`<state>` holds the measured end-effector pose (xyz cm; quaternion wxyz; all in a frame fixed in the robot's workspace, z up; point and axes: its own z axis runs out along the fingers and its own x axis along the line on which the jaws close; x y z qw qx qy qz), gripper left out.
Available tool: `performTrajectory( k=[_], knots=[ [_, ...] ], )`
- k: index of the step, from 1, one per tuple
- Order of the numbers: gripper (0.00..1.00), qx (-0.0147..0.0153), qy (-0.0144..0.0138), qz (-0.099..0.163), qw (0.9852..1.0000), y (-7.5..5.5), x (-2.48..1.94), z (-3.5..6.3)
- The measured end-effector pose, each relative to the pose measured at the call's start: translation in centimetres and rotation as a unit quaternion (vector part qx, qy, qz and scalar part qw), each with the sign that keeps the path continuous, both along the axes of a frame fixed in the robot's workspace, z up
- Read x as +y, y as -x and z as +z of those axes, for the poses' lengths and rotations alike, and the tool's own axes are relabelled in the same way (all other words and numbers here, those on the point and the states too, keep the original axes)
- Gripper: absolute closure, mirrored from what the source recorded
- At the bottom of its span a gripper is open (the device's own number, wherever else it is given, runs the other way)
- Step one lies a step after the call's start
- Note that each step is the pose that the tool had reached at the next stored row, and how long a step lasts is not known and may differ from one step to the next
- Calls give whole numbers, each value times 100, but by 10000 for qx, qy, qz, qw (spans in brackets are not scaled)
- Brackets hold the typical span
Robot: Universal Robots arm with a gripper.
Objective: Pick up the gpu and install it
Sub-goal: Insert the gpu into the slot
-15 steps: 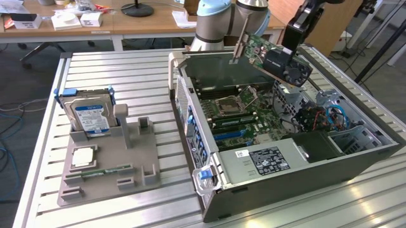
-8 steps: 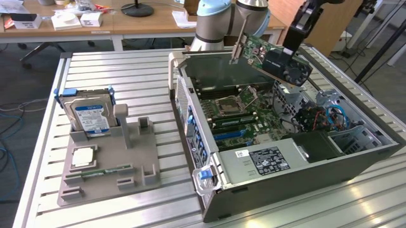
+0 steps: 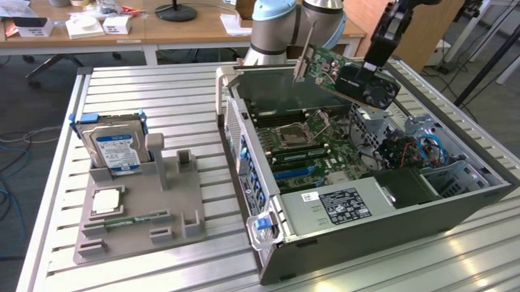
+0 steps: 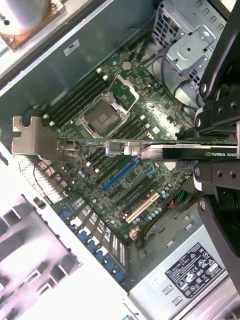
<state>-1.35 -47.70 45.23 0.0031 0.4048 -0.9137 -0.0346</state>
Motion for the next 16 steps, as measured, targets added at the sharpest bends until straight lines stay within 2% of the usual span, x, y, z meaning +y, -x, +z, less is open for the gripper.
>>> performTrajectory(
  k=[4, 7, 12, 16],
  knots=[
    [74, 0, 0, 304, 9995, 0, 0, -1],
    [74, 0, 0, 543, 9985, 0, 0, -2],
    [74, 0, 0, 944, 9955, 0, 0, -4],
    [74, 0, 0, 1269, 9919, 0, 0, -6]
  ],
)
